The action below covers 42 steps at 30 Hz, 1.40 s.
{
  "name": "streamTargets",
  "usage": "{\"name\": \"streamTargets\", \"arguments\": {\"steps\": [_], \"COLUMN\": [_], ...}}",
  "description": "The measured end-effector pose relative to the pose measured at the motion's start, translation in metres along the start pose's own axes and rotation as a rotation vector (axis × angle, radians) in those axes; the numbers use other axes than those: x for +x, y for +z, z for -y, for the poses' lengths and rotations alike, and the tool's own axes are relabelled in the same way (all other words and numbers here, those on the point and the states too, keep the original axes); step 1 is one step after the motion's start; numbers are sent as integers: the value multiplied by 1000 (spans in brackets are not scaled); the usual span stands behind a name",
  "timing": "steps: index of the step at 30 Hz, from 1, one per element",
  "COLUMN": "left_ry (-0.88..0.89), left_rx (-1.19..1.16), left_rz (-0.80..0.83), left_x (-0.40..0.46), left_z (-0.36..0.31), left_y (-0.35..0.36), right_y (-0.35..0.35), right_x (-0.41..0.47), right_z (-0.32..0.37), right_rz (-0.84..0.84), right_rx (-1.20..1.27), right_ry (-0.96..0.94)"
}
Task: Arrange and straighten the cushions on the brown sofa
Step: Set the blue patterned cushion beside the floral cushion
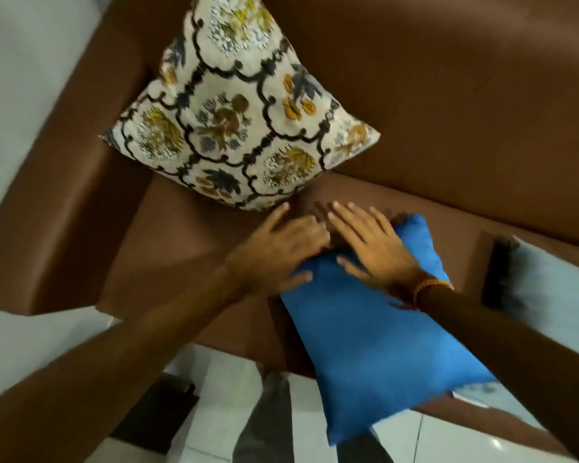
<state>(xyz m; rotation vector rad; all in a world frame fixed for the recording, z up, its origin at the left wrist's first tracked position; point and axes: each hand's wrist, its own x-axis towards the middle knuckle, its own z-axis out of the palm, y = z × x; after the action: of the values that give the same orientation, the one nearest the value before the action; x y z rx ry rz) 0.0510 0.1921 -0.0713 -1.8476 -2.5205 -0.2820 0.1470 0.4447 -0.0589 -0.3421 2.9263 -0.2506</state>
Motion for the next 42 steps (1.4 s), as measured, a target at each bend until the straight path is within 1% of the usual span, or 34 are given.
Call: {"name": "streamTargets", "arguments": {"steps": [2, 4, 6, 9, 10, 12, 14, 17, 19, 20, 22, 25, 27, 29, 30, 34, 35, 39, 40, 41, 42], "left_ry": [125, 151, 80, -45, -78, -112, -121, -163, -242, -279, -376, -460, -541, -661, -699, -740, -743, -789, -800, -810, -826], "left_rx": [-18, -19, 6, 60, 77, 50, 9, -73, -280, -403, -599, -851, -920, -876, -816, -583, -545, -448, -442, -436, -437], "left_rz": [184, 300, 327, 249, 232, 254, 285, 315, 333, 314, 216, 60, -58, -177, -226, -392, -408, -349, -362, -375, -389], "left_x": [-25, -42, -55, -53, -51, -48, -41, -24, -5, 5, 27, 67, 101, 135, 150, 194, 200, 215, 216, 216, 214], "left_z": [-45, -84, -103, -133, -138, -141, -140, -129, -118, -111, -93, -69, -54, -37, -28, 0, 4, 12, 12, 10, 7], "left_y": [35, 68, 83, 103, 107, 112, 110, 92, 72, 58, 29, -16, -44, -63, -69, -78, -79, -69, -69, -69, -68], "right_y": [34, 68, 90, 121, 127, 137, 136, 105, 70, 49, -4, -71, -108, -134, -143, -159, -158, -139, -137, -134, -131], "right_x": [-71, -145, -193, -244, -250, -248, -242, -229, -220, -214, -201, -171, -143, -112, -97, -48, -41, -22, -20, -19, -21], "right_z": [-2, -5, 0, -1, -1, 2, 1, -4, -19, -31, -59, -101, -125, -144, -152, -182, -189, -208, -211, -213, -211], "right_rz": [66, 86, 81, 142, 130, 66, 10, -24, -76, -75, -85, -155, -241, -320, -353, -443, -445, -380, -372, -382, -432], "right_rx": [-38, -64, -78, -141, -178, -261, -264, -128, 1, 100, 297, 464, 574, 650, 661, 641, 646, 642, 660, 675, 649], "right_ry": [-5, 4, -19, -90, -94, -71, -33, -23, -39, -31, 62, 246, 347, 386, 393, 395, 397, 422, 432, 444, 439]}}
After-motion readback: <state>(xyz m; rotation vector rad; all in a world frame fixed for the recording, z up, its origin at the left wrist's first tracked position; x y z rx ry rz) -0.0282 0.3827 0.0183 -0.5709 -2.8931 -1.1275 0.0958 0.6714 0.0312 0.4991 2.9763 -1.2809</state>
